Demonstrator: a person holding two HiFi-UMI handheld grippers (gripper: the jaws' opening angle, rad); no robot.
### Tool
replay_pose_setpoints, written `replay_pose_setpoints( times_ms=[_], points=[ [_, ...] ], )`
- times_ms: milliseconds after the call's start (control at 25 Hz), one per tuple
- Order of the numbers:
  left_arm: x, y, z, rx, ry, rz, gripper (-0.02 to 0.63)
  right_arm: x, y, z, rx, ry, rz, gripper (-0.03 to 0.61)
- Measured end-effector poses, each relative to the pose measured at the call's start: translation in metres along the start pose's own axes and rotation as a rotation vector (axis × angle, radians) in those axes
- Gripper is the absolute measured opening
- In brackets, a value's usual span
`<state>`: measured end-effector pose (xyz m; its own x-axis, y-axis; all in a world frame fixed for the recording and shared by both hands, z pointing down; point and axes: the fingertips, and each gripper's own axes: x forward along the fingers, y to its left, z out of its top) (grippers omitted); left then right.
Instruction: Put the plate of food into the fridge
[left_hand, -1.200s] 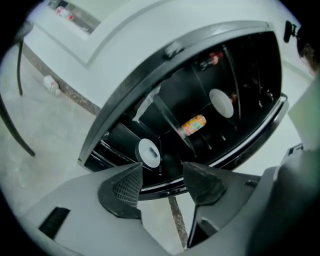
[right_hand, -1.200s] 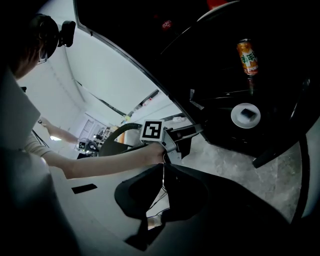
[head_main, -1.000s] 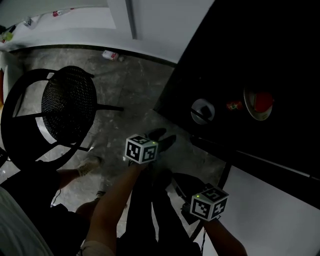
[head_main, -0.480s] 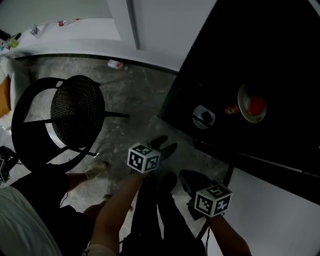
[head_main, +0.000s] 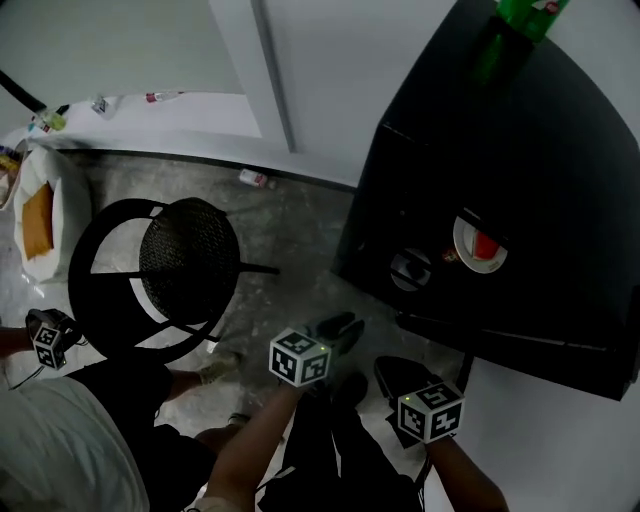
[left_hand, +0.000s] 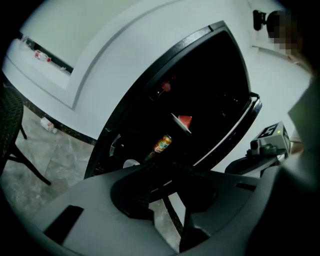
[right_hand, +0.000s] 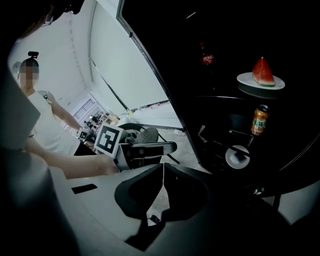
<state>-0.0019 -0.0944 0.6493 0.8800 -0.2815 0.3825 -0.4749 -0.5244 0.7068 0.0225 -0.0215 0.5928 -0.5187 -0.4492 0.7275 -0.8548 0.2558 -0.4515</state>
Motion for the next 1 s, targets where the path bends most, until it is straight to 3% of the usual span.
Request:
replay_pose_setpoints(
  times_ms=[400,1000],
  points=[
    [-0.028,-0.043,0.015,0.058,0.026,0.005,0.084,-0.025,0.016,0.033,-0.05,-0.043,0.002,0.021],
    [-0.067,-0.116,0.065,0.174,0.006,0.003,0.02,-0.081,0.051,0.066,-0.124,-0.074,0.016,0.021]
  ],
)
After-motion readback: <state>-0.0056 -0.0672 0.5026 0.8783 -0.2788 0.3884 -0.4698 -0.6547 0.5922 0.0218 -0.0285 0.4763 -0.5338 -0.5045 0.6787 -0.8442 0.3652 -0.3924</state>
